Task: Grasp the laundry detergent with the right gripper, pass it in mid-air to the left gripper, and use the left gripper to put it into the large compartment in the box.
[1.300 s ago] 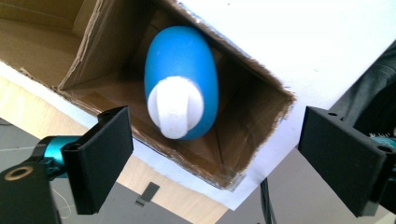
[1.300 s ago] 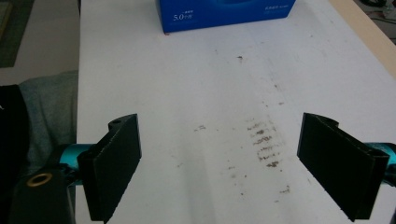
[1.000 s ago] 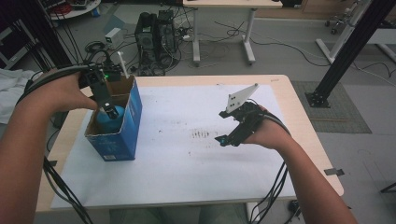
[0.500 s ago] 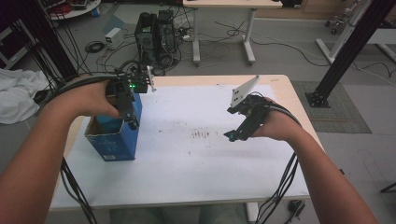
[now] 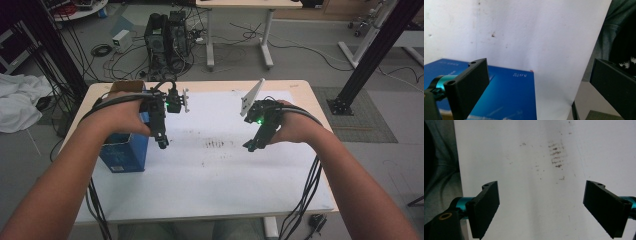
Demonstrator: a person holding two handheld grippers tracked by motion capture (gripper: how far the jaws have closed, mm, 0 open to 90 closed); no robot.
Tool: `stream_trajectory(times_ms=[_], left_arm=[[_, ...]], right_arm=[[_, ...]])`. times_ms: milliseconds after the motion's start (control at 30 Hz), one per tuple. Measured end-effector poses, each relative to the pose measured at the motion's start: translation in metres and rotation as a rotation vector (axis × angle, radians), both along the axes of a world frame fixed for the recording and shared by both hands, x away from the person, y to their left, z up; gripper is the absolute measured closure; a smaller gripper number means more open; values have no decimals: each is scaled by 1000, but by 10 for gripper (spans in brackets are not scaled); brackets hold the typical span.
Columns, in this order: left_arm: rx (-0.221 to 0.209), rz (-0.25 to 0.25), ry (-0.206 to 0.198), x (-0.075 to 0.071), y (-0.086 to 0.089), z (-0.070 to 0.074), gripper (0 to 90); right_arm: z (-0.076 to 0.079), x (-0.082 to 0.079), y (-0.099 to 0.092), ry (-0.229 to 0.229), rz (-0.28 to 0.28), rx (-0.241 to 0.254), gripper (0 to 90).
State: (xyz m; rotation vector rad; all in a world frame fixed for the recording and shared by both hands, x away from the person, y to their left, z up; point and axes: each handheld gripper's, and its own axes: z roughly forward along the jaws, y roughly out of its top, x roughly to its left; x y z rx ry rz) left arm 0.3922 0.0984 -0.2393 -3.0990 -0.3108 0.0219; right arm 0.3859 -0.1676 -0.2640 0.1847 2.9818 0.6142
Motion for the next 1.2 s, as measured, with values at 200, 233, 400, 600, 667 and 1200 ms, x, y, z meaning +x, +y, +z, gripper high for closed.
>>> stream_trajectory(times_ms=[200, 233, 400, 600, 667, 1200], left_arm=[[-14, -8, 12, -1, -7, -14, 23], [-11, -12, 7, -1, -7, -14, 23], [-21, -25, 4, 0, -8, -13, 23], [-38, -20, 3, 3, -9, -17, 23], [-46, -7, 3, 3, -9, -20, 23], [-34, -35, 8, 5, -14, -22, 23]], right_arm=[[-2, 1, 5, 1, 14, -53, 128], [-4, 1, 6, 0, 16, -63, 128], [-9, 1, 8, 14, 10, -92, 128], [-12, 0, 11, 16, 12, -94, 128], [-14, 1, 11, 15, 16, -98, 128], [-19, 3, 10, 31, 3, -113, 128]])
